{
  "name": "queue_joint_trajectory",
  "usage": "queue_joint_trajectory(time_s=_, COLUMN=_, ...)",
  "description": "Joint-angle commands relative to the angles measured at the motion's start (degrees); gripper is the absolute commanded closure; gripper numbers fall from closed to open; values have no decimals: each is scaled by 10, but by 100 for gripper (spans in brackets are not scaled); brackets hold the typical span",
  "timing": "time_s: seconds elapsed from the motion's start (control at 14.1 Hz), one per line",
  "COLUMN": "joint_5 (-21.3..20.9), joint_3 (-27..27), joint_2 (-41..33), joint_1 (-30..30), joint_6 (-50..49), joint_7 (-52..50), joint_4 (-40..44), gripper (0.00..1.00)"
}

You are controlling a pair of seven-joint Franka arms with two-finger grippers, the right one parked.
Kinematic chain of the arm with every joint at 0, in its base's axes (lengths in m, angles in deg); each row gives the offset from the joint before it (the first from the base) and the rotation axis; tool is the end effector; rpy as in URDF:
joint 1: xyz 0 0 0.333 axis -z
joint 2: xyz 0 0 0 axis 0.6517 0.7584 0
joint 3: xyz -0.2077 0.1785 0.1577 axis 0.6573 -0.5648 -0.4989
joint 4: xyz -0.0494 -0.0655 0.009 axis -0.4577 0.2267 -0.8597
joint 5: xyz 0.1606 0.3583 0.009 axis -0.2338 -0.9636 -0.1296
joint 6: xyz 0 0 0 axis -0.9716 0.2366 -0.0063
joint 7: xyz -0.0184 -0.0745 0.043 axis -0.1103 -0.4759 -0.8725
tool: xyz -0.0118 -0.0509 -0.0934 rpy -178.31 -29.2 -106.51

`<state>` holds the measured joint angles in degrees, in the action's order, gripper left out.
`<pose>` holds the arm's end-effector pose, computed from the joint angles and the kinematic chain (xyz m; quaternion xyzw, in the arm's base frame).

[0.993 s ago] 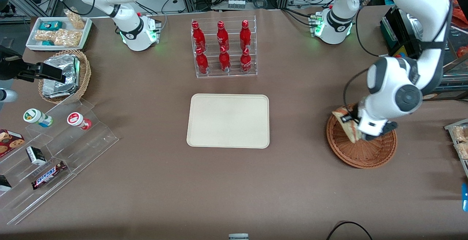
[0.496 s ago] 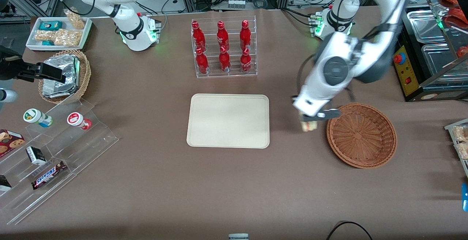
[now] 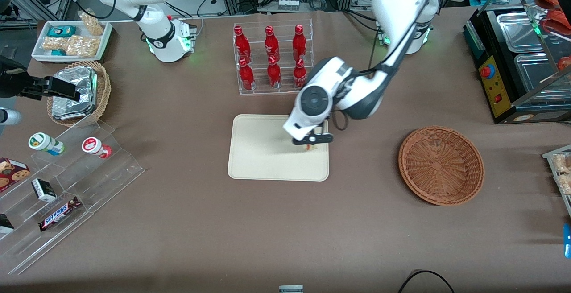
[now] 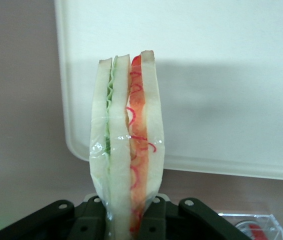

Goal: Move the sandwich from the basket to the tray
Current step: 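Carry the sandwich with the left gripper over the white tray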

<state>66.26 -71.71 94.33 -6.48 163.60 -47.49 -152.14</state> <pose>0.4812 -0.4719 0.2878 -0.9876 -0.0355 0.1526 0.0033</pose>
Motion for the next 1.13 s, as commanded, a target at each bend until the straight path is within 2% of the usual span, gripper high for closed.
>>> queue_joint_trajectory(time_s=0.0, joint_5=-6, joint_3=-8, joint_2=11, joint_1=-2, joint_6=-10, joint_7=-11, joint_4=32, gripper=81)
queue_joint_trajectory(time_s=0.43, joint_5=-11, joint_3=-7, joint_2=12, joint_1=3, joint_6=12, joint_7=-6, joint_4=32, gripper=80)
queue_joint_trajectory(time_s=0.64, joint_5=-4, joint_3=-7, joint_2=18, joint_1=-2, joint_6=15, joint_7=47, joint_4=34, gripper=78)
queue_joint_trajectory(time_s=0.78, joint_5=-17, joint_3=-7, joint_2=66, joint_1=16, joint_6=15, joint_7=55, joint_4=96, gripper=78)
queue_joint_trajectory(time_s=0.92, joint_5=-54, joint_3=-7, joint_2=89, joint_1=18, joint_6=19, joint_7=51, joint_4=113, gripper=79)
queue_joint_trajectory(time_s=1.06, joint_5=-55, joint_3=-6, joint_2=115, joint_1=28, joint_6=23, joint_7=40, joint_4=148, gripper=79)
